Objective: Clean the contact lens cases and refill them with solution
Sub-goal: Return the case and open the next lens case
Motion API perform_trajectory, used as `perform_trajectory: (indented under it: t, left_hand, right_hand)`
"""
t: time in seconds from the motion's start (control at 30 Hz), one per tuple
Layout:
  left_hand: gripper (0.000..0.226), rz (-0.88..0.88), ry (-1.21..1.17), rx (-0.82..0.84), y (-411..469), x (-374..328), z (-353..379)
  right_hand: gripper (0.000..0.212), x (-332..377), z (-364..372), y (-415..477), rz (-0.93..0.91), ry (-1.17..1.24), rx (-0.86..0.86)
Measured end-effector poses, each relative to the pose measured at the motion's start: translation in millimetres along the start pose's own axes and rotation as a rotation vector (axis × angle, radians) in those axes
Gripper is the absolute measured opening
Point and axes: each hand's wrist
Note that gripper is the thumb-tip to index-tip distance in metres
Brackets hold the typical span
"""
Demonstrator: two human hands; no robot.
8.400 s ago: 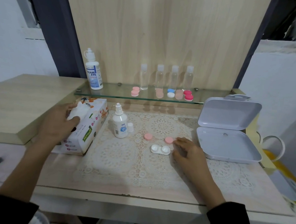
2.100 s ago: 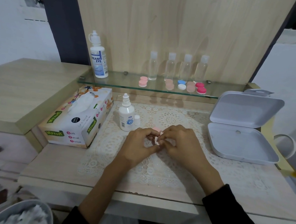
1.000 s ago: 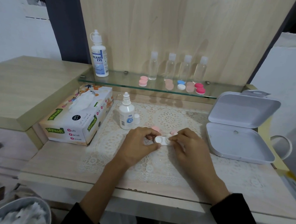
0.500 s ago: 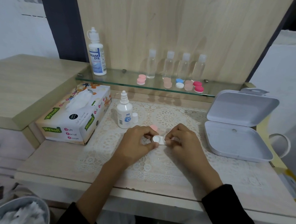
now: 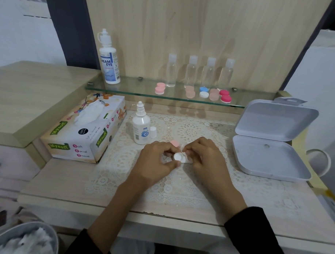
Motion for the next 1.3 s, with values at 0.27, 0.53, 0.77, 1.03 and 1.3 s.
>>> perform_trajectory:
  t: [0.27, 0.53, 0.77, 1.03, 1.3]
  left_hand:
    - [0.023, -0.007, 0.015, 0.006, -1, 0, 1]
    - [0.02, -0.001, -0.026, 0.003, 0, 1, 0]
    - [0.02, -0.001, -0.001, 0.005, 0, 0, 0]
    - [0.025, -0.017, -0.016, 0.018, 1, 2, 0]
    - [0.025, -0.031, -0.066, 0.012, 0, 0, -1]
  right_hand:
    - [0.02, 6, 2, -4, -0.051, -0.182, -0.102]
    - [0.024, 20, 0, -16, -0.223, -0.207, -0.032]
    - [0.018, 28, -3, -17, -0.168, -0.096, -0.015]
    - [0.031, 24, -7, -20, -0.183, -0.015, 0.024]
    - [0.032, 19, -17, -18, 0.089, 0.65, -0.214]
Point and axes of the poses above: each hand's wrist, its own y-axis towards the middle knuckle, its own z-axis out of the palm, x = y × z, and after that the axes turned 12 degrees about x, right-handed
